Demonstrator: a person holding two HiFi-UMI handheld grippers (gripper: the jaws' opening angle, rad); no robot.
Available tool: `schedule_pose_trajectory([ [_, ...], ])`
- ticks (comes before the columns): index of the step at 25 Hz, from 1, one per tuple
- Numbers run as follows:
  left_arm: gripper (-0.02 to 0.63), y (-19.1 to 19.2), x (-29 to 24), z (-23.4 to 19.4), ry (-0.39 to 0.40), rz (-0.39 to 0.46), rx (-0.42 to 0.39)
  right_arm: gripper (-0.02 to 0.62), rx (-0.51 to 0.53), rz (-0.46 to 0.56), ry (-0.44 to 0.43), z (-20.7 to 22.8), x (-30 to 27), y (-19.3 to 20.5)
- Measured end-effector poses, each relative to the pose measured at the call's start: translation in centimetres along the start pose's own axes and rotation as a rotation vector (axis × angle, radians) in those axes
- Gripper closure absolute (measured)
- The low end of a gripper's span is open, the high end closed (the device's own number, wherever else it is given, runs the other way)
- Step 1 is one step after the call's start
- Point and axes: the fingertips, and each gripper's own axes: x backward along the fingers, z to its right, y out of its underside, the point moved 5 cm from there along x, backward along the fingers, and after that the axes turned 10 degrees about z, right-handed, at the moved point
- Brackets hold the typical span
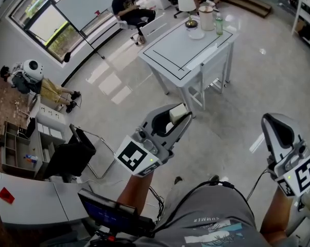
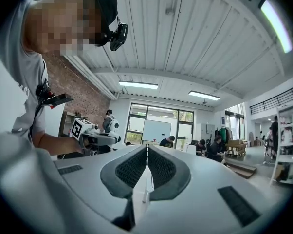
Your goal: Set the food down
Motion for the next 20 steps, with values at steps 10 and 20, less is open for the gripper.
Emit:
schedule_pose_trajectory([
  [10, 0.501, 2.8, -1.0, -2.0, 0.009, -0.058, -0.007, 0.588, -0.047, 0.022, 0.032, 2.7, -2.0, 4.1],
  [20, 0.502, 0.9, -2.4, -7.0, 0.072, -0.019, 0.011, 0.588, -0.026, -0.003, 0.091, 2.8, -6.2, 1.6],
])
